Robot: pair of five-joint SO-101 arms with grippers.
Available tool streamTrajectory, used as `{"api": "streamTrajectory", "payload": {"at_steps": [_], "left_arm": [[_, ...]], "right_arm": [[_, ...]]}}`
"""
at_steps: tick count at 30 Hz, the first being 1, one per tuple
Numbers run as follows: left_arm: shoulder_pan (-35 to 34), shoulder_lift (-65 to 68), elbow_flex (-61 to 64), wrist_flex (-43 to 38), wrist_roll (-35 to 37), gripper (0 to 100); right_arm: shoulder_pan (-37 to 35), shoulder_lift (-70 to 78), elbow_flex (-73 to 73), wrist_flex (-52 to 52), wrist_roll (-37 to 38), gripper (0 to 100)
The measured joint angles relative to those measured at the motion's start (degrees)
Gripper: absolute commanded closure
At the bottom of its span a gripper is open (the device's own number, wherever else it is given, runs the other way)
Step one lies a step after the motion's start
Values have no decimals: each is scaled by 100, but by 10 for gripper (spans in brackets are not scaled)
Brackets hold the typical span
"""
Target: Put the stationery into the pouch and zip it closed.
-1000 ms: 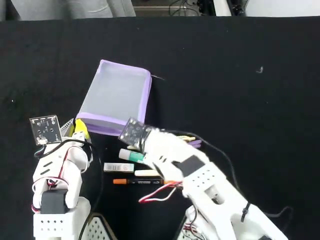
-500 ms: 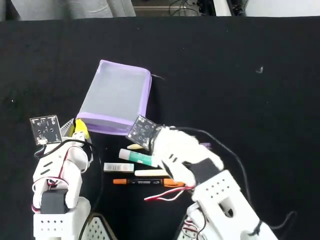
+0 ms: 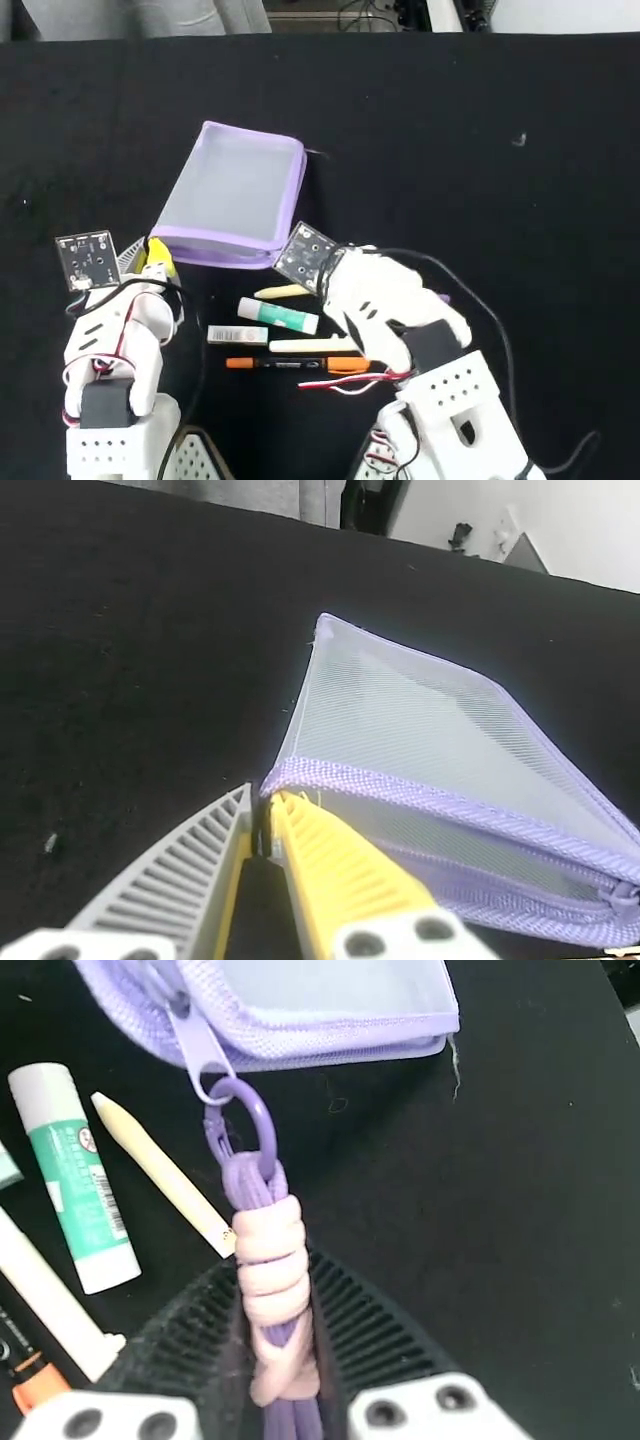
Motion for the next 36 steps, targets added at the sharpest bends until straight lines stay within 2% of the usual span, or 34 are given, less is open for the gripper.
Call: {"api": "streamTrajectory", "payload": {"at_steps": [5,7,17,29,33,36], "left_arm": [[-35,0,0,-9,0,972],[-35,0,0,-9,0,972],[-35,0,0,-9,0,972],[-35,0,0,-9,0,972],[-70,0,0,-9,0,972],[-79,0,0,-9,0,972]], "right_arm": [[-527,0,167,-167,-501,813],[-756,0,202,-193,-589,779],[-1178,0,695,-862,-862,780],[-1187,0,730,-993,-1073,780],[-1424,167,730,-993,-1125,781],[-1600,607,721,-1160,-1363,828]]}}
